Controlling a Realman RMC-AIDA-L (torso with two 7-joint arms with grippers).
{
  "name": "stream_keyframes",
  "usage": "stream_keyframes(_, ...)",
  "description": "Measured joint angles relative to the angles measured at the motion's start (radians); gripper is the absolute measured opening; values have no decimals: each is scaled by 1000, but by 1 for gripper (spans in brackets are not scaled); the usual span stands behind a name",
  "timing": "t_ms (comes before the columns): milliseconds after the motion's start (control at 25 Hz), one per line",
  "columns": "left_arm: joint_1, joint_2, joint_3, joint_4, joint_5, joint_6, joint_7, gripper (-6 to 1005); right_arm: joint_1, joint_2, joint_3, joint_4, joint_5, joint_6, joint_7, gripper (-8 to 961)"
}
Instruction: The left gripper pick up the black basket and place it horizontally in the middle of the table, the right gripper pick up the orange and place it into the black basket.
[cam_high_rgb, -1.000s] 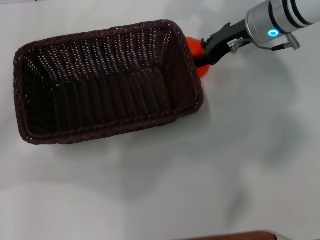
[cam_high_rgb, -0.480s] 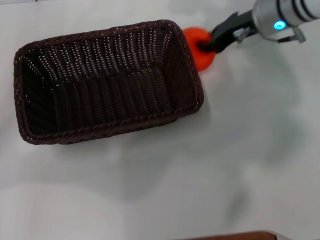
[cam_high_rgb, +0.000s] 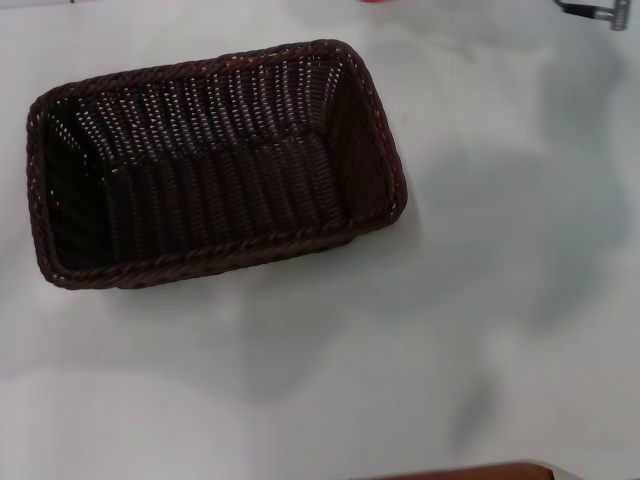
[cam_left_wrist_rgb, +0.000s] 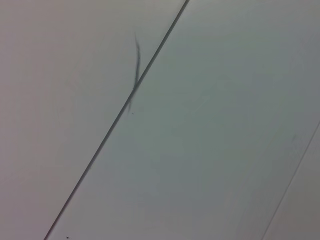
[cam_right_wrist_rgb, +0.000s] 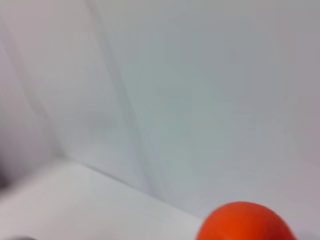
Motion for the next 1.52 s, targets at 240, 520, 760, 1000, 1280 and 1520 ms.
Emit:
stream_keyframes(240, -4, 0, 3, 0, 0, 0, 1, 852, 30, 26, -45, -48, 205, 264, -184, 178)
stream_keyframes(520, -7, 0, 0, 0, 0, 0, 6, 851, 55, 51, -135, -77, 208, 226, -205, 318)
stream_keyframes(760, -1, 0, 0, 0, -19, 0, 21, 851, 16, 52, -99, -84, 251, 229, -252, 507)
stream_keyframes(1000, 13, -8, -28, 51, -120, -4, 122, 850, -103, 62, -28, -189, 579, 229, -527, 644)
stream_keyframes(1280, 39, -14, -46, 304, -463, -30, 503, 850, -195, 74, -14, -469, 1083, 321, -1042, 877)
stream_keyframes(1520, 37, -15, -46, 447, -638, -72, 736, 850, -202, 75, -13, -640, 1339, 425, -1321, 920)
